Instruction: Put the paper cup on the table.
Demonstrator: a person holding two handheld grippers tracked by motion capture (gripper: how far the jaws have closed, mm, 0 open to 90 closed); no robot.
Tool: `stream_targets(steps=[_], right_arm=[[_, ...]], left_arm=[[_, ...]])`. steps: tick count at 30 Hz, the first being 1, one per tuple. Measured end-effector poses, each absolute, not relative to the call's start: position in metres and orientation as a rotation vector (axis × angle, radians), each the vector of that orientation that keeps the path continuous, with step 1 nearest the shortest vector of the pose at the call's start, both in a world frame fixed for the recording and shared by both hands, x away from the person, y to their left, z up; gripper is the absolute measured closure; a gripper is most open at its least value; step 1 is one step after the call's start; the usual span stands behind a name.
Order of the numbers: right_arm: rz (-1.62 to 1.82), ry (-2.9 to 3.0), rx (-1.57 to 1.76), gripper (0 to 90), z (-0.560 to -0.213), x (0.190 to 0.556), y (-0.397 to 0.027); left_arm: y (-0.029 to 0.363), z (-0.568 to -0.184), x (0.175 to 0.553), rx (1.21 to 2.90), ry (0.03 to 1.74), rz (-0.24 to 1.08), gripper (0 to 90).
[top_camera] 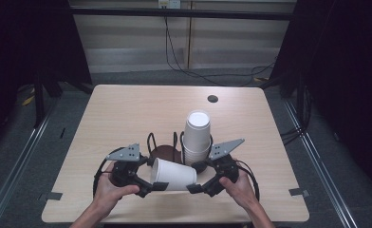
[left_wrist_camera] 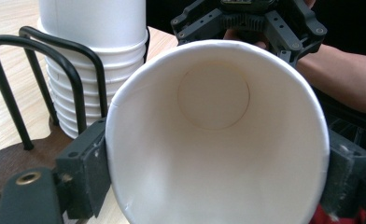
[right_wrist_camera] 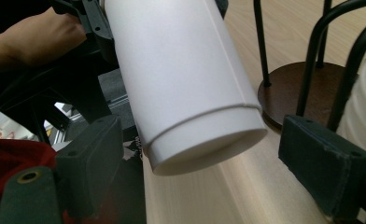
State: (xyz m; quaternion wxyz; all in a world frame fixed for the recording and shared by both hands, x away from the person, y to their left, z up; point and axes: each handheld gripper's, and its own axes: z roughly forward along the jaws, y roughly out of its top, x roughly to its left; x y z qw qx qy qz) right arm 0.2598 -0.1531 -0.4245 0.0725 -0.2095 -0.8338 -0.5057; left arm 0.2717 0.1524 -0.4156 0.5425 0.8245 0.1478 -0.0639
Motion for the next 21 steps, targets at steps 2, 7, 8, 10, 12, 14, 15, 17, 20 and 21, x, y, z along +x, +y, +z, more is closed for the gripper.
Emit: stream_targets(steps=[2, 7, 8, 10, 12, 14, 15, 17, 20, 21], right_arm=[[-1.522, -2.506, -0.64, 14.2, -0.424, 0.26, -0.154], [-1.529, -2.509, -0.65, 14.2, -0.424, 0.259, -0.157], [-1.527, -2.512, -0.652, 14.2, -0.424, 0.259, -0.157], [-1.527, -2.514, -0.654, 14.2, -0.424, 0.259, -0.158], [-1.545, -2.535, -0.678, 14.3, -0.423, 0.258, -0.159], [-1.565, -2.536, -0.689, 14.3, -0.422, 0.258, -0.161], [-1.573, -2.531, -0.695, 14.3, -0.422, 0.258, -0.162], [-1.578, -2.536, -0.706, 14.3, -0.421, 0.258, -0.164], [-1.579, -2.534, -0.714, 14.3, -0.42, 0.257, -0.165], [-1.579, -2.534, -0.719, 14.4, -0.42, 0.257, -0.166]], left_arm=[[0.153, -0.415, 0.271, 1.961, 0.357, -0.153, 14.7], [0.155, -0.415, 0.272, 1.973, 0.379, -0.152, 14.6], [0.156, -0.415, 0.273, 1.979, 0.385, -0.144, 14.6], [0.157, -0.415, 0.274, 1.986, 0.393, -0.143, 14.6], [0.159, -0.415, 0.274, 1.99, 0.405, -0.139, 14.5], [0.161, -0.414, 0.274, 1.988, 0.413, -0.134, 14.5], [0.162, -0.414, 0.274, 1.991, 0.412, -0.13, 14.5], [0.165, -0.412, 0.273, 1.992, 0.415, -0.119, 14.5], [0.168, -0.411, 0.273, 2.003, 0.42, -0.114, 14.4], [0.169, -0.41, 0.272, 2.008, 0.426, -0.108, 14.3]])
